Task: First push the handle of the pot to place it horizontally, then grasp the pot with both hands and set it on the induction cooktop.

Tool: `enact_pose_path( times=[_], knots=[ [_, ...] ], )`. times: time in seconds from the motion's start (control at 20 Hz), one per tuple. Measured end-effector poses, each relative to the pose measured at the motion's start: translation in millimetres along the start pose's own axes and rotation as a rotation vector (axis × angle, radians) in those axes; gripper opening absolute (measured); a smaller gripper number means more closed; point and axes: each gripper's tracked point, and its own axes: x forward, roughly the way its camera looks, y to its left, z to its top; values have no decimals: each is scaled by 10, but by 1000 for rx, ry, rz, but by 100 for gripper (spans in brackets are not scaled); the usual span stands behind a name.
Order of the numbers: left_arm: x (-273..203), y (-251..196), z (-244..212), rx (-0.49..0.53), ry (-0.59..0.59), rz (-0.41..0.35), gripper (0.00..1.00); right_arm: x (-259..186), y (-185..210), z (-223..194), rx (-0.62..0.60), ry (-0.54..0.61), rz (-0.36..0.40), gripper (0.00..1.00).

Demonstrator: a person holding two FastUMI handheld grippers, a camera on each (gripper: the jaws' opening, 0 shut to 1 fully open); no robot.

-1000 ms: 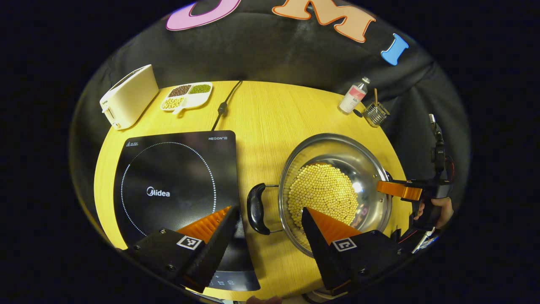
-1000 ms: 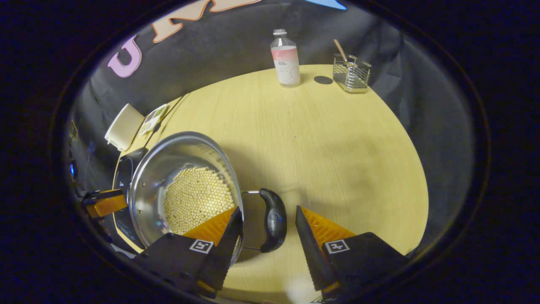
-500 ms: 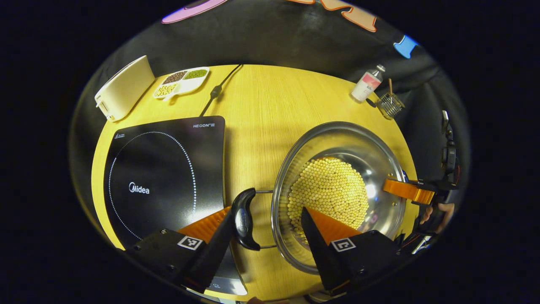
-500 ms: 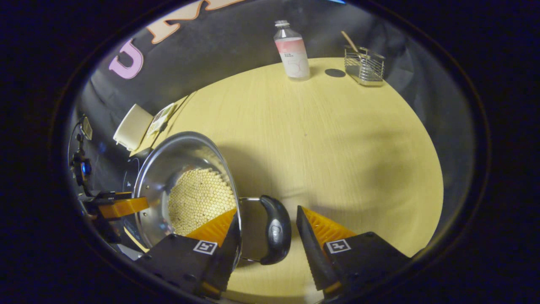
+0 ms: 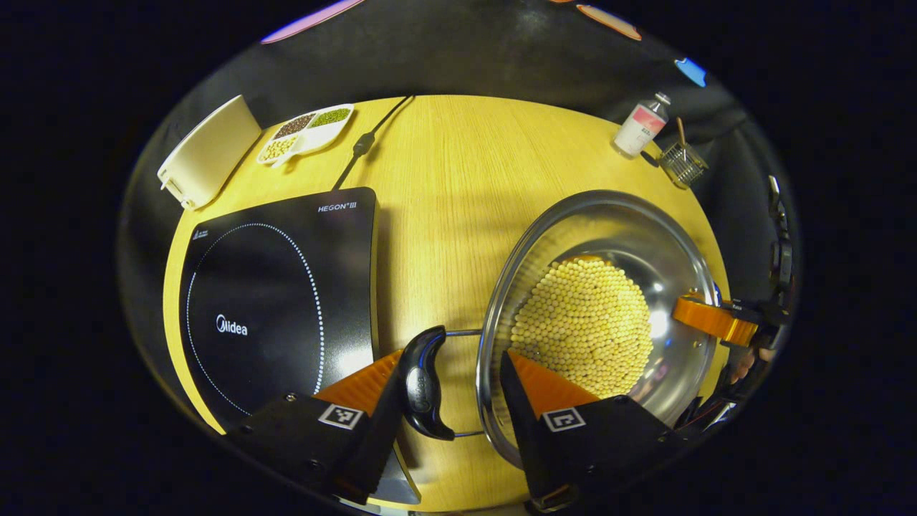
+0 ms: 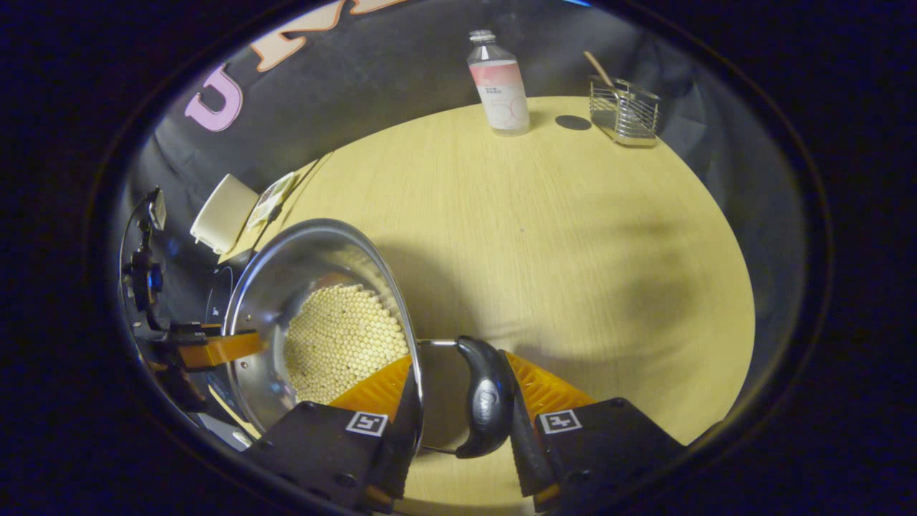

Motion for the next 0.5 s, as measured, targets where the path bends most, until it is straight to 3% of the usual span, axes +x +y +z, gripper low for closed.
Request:
enact_pose_path(
  times=[0.1, 0.2, 0.4, 0.5],
  knots=[
    [6, 5, 17, 6, -4, 2, 75, 6, 7, -2, 7, 6, 2, 59],
    [4, -6, 28, 5, -6, 1, 72, -6, 7, -1, 11, 9, -3, 48],
    [-88, -65, -29, -22, 2, -23, 66, -91, -19, -61, 25, 25, 0, 48],
    [-170, -63, -5, -8, -14, -18, 65, -156, -4, -45, 25, 18, 2, 54]
  ],
)
